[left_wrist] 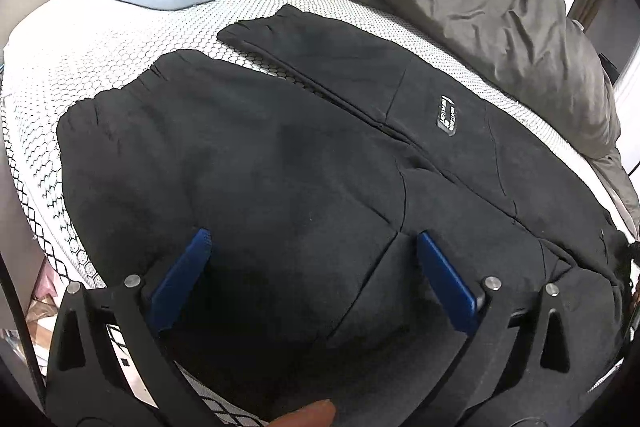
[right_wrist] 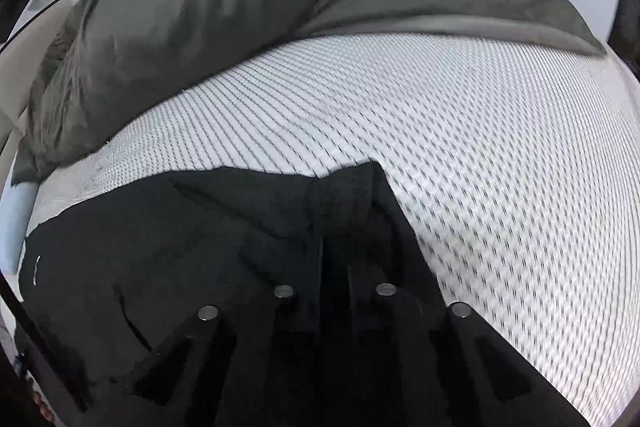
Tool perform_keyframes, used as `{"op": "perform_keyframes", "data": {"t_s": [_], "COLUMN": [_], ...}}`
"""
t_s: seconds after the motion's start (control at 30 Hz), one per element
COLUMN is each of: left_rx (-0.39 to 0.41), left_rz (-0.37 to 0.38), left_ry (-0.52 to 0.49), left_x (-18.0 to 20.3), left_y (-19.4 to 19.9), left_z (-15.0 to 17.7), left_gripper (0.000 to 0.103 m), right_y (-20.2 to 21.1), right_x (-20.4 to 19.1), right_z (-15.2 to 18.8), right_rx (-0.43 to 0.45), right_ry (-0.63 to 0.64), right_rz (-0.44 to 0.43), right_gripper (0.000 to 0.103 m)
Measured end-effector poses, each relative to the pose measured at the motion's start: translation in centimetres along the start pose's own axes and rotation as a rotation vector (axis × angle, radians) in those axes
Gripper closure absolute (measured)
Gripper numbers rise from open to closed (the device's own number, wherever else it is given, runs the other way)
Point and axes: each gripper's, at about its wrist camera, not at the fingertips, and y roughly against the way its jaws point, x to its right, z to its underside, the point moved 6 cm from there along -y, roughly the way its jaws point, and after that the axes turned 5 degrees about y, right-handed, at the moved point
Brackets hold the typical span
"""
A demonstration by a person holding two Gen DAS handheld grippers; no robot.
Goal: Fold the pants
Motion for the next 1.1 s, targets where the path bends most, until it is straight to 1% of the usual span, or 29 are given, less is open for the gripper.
{"op": "perform_keyframes", "data": {"t_s": [0.07,0.1,0.17,0.2,0.23,0.27,0.3,0.33,0.37,0.4,0.43,0.47,0.5,0.53,0.57,0.6,0.63,0.67,0.7,0.77,0.8,0.83,0.9,0.97,1.0,1.03,1.07,1.1], "left_rx": [0.003,0.003,0.004,0.004,0.006,0.007,0.007,0.005,0.004,0.004,0.004,0.004,0.004,0.006,0.014,0.022,0.027,0.033,0.036,0.048,0.054,0.056,0.054,0.057,0.061,0.064,0.068,0.070], "left_rz": [-0.007,-0.010,-0.013,-0.016,-0.017,-0.015,-0.008,0.000,0.010,0.021,0.033,0.047,0.055,0.065,0.077,0.084,0.091,0.104,0.115,0.140,0.147,0.153,0.175,0.185,0.182,0.178,0.176,0.173], "left_ry": [-0.003,0.001,0.012,0.020,0.027,0.031,0.037,0.041,0.043,0.045,0.047,0.056,0.062,0.070,0.082,0.091,0.096,0.102,0.106,0.113,0.122,0.132,0.164,0.176,0.182,0.187,0.192,0.193], "left_x": [-0.1,-0.1,-0.2,-0.2,-0.2,-0.2,-0.3,-0.4,-0.4,-0.5,-0.6,-0.9,-1.2,-1.4,-1.7,-1.9,-2.0,-2.2,-2.3,-2.7,-2.9,-3.2,-3.7,-4.0,-4.2,-4.3,-4.5,-4.5], "left_y": [-0.2,-0.4,-0.6,-0.7,-0.6,-0.6,-0.5,-0.4,-0.3,-0.2,0.0,0.2,0.3,0.5,0.9,1.2,1.5,1.9,2.1,2.7,2.9,3.1,3.3,3.6,3.7,3.8,3.9,4.1], "left_z": [-0.2,-0.4,-0.7,-0.8,-0.9,-0.9,-0.9,-0.9,-0.9,-0.9,-0.9,-0.9,-0.8,-0.8,-0.8,-0.7,-0.7,-0.6,-0.6,-0.6,-0.5,-0.4,-0.1,0.2,0.3,0.4,0.5,0.6], "left_gripper": [0.001,0.002,0.001,0.001,0.001,0.001,0.002,0.002,0.001,0.001,0.002,0.002,0.002,0.002,0.002,0.002,0.002,0.002,0.002,0.002,0.002,0.002,0.002,0.002,0.002,0.002,0.002,0.002], "right_y": [-0.2,-0.6,-2.2,-2.6,-2.5,-1.7,-0.9,0.8,2.8,4.3,7.5,9.1,11.3,13.7,14.7,16.6,17.5,18.1,18.7,18.4,17.5,16.9,15.2,13.9,13.3,12.7,12.4,12.4], "right_x": [0.3,0.7,1.6,1.7,1.8,2.0,2.0,2.2,2.4,2.4,2.7,3.1,3.3,3.6,3.3,3.4,3.7,3.8,3.4,3.0,2.4,2.2,1.2,0.1,0.0,0.0,-0.1,0.0], "right_z": [-2.0,-2.4,-3.2,-3.3,-3.3,-2.9,-2.9,-2.4,-1.8,-1.1,0.6,2.2,4.5,7.3,9.0,12.0,14.1,16.7,18.7,22.0,23.3,24.7,25.1,24.4,24.0,24.0,24.0,24.2], "right_rx": [0.036,0.031,-0.008,-0.023,-0.034,-0.027,-0.013,0.021,0.072,0.105,0.172,0.207,0.245,0.274,0.290,0.324,0.339,0.340,0.339,0.326,0.301,0.286,0.254,0.265,0.265,0.260,0.243,0.235], "right_ry": [-0.002,-0.013,-0.052,-0.059,-0.073,-0.093,-0.108,-0.120,-0.134,-0.144,-0.165,-0.180,-0.203,-0.216,-0.225,-0.243,-0.261,-0.287,-0.301,-0.354,-0.375,-0.383,-0.400,-0.392,-0.388,-0.380,-0.385,-0.406], "right_rz": [0.017,0.025,0.049,0.048,0.046,0.039,0.023,-0.002,-0.026,-0.042,-0.074,-0.082,-0.084,-0.086,-0.086,-0.103,-0.112,-0.128,-0.141,-0.207,-0.254,-0.276,-0.312,-0.358,-0.338,-0.285,-0.266,-0.286], "right_gripper": [0.096,0.096,0.096,0.094,0.090,0.085,0.070,0.055,0.050,0.040,0.024,0.016,0.007,0.007,0.007,0.007,0.007,0.007,0.007,0.007,0.007,0.007,0.007,0.019,0.033,0.058,0.074,0.086]}}
